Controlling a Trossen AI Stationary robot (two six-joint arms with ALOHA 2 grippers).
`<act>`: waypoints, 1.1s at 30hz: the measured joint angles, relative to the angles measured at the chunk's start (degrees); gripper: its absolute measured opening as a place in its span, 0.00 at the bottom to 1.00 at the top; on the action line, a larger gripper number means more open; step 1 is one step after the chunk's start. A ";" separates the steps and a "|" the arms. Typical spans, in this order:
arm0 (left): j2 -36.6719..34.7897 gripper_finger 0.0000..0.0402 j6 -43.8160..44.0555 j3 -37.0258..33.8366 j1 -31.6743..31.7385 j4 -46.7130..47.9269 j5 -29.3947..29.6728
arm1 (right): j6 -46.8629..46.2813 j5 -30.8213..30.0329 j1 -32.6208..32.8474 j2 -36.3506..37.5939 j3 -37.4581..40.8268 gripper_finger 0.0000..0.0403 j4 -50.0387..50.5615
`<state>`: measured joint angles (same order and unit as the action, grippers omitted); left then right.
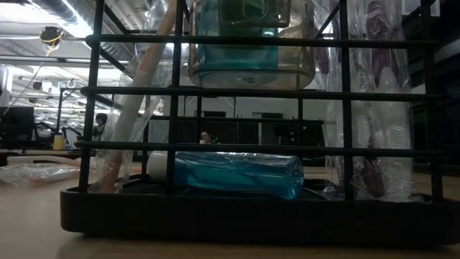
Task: Pick & Place toothbrushing station
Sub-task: Put the orange toothbrush into the mesh organizer
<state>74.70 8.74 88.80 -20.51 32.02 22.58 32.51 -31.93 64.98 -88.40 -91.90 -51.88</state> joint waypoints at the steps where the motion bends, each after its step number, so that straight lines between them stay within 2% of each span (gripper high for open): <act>1: -0.03 0.19 2.25 1.67 1.83 5.20 0.01 | 0.34 0.08 0.18 0.00 0.00 0.50 -0.01; 6: -0.17 0.19 21.21 2.28 9.21 27.74 -1.95 | 1.62 0.02 0.51 -0.22 0.00 0.50 -0.02; 10: -0.29 0.19 44.63 -3.45 10.29 41.53 1.16 | 2.47 0.00 0.51 -0.90 0.00 0.50 0.04; 14: -0.22 0.19 65.18 -12.91 9.35 47.99 2.79 | 2.70 0.03 0.51 -1.20 0.00 0.50 0.16; 18: -0.18 0.19 80.10 -24.18 8.65 44.93 -0.29 | 2.91 0.03 0.51 -1.22 0.00 0.50 0.20; 21: -0.18 0.19 83.32 -31.80 8.65 36.41 -4.02 | 3.50 0.03 0.51 -1.22 0.00 0.50 0.24; 26: -0.18 0.19 81.28 -41.70 8.69 20.52 -7.31 | 2.82 0.05 0.52 -1.22 0.00 0.50 0.25; 33: -0.18 0.28 78.29 -49.69 12.23 15.58 -8.04 | 1.10 1.65 0.51 -1.22 0.00 0.50 0.18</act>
<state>74.52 87.03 39.11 -8.28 47.60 14.54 33.62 -30.27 65.49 -89.62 -91.90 -51.70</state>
